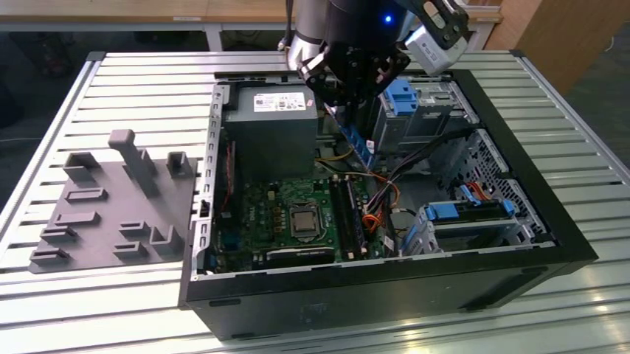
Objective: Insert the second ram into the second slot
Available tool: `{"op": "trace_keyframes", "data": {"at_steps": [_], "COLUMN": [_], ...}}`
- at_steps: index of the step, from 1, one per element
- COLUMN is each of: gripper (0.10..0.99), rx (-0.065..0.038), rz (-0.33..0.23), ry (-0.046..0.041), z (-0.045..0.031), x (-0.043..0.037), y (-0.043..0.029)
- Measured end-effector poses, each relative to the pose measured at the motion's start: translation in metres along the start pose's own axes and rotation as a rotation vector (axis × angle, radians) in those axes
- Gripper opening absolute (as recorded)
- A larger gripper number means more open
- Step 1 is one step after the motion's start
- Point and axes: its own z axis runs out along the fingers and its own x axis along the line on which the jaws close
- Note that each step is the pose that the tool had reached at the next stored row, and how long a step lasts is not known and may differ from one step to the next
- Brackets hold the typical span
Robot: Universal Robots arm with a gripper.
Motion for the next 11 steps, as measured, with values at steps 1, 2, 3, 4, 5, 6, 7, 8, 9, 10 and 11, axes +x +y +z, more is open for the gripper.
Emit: {"op": "trace_keyframes", "data": {"at_steps": [1, 2, 3, 4, 5, 6, 7, 8, 9, 10, 11], "gripper": [0.133, 0.133, 0.133, 0.133, 0.133, 0.133, 0.133, 0.133, 0.133, 0.133, 0.133], "rx": [0.000, 0.000, 0.000, 0.000, 0.000, 0.000, 0.000, 0.000, 0.000, 0.000, 0.000], "rz": [0.007, 0.013, 0.020, 0.026, 0.033, 0.040, 0.047, 0.054, 0.060, 0.067, 0.074], "ry": [-0.0002, -0.0003, -0.0005, -0.0007, -0.0008, -0.0010, -0.0011, -0.0013, -0.0014, -0.0016, -0.0019], "z": [0.0000, 0.0001, 0.0001, 0.0001, 0.0001, 0.0002, 0.0002, 0.0002, 0.0002, 0.0003, 0.0004], "x": [0.0000, 0.0000, 0.0000, 0.0000, 0.0000, 0.0000, 0.0000, 0.0000, 0.0000, 0.0000, 0.0000], "y": [0.0000, 0.0000, 0.0000, 0.0000, 0.0000, 0.0000, 0.0000, 0.0000, -0.0001, -0.0001, -0.0001]}}
